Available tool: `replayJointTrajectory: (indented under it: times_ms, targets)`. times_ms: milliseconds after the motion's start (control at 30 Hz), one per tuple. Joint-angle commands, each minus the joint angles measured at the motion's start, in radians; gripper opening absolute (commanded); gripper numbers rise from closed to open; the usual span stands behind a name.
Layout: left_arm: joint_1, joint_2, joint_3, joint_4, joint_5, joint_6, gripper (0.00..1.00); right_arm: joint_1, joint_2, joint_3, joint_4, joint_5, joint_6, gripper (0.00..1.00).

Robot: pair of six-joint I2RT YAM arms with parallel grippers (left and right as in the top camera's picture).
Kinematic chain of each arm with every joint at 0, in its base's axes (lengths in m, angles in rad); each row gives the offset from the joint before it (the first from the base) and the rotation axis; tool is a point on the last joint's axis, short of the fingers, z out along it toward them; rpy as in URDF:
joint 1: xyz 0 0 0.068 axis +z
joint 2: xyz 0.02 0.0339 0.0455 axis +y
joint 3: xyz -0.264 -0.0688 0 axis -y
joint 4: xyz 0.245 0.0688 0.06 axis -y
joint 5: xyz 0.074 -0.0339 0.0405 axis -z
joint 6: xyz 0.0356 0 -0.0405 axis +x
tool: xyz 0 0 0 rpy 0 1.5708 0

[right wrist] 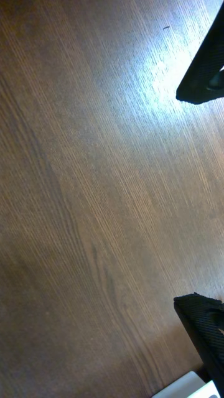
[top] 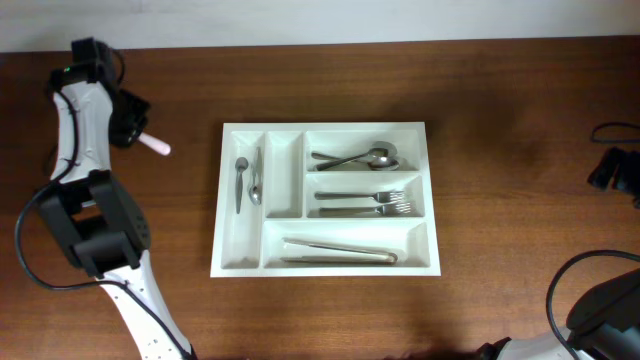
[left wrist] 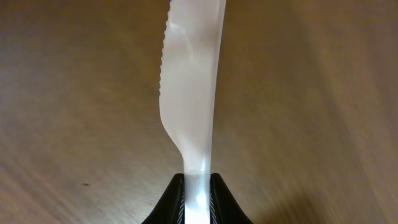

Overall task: Pack container
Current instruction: 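Close the left gripper on the knife and carry it toward the tray, then lower the knife blade-down into the narrow second compartment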

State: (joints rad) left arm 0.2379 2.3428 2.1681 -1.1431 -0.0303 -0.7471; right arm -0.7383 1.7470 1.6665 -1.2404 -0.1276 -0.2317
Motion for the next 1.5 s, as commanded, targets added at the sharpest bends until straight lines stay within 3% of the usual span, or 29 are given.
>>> replayJointTrajectory:
  times_ms: [0, 167, 400, 533, 700, 967, 1333, 1400, 1467]
  targets:
    - [-0.064, -0.051, 0.06, -0.005, 0.06, 0.186, 0.02, -0.002, 0.009, -0.001, 0.0, 0.005, 0.009, 0.99]
    - [-0.201, -0.107, 0.087, -0.01, 0.186, 0.385, 0.02, -0.002, 0.009, -0.001, 0.0, 0.005, 0.008, 0.99]
    - [-0.417, -0.131, 0.087, -0.05, 0.187, 0.534, 0.02, -0.002, 0.009, -0.001, 0.0, 0.005, 0.009, 0.99]
    - [-0.505, -0.13, 0.072, -0.075, 0.179, 0.537, 0.02, -0.002, 0.009, -0.001, 0.0, 0.005, 0.009, 0.99]
    - [-0.568, -0.129, 0.054, -0.149, 0.056, 0.535, 0.03, -0.002, 0.009, -0.001, 0.0, 0.005, 0.009, 0.99]
    - [-0.562, -0.127, 0.011, -0.223, 0.034, 0.508, 0.03, -0.002, 0.009, -0.001, 0.0, 0.005, 0.009, 0.99]
    - [-0.564, -0.127, -0.111, -0.206, 0.045, 0.445, 0.03, -0.002, 0.009, -0.001, 0.0, 0.005, 0.009, 0.99]
    - [-0.564, -0.127, -0.111, -0.193, 0.045, 0.445, 0.07, -0.002, 0.009, -0.001, 0.0, 0.005, 0.009, 0.99]
    - [-0.564, -0.127, -0.111, -0.169, 0.044, 0.446, 0.22, -0.002, 0.009, -0.001, 0.0, 0.005, 0.009, 0.99]
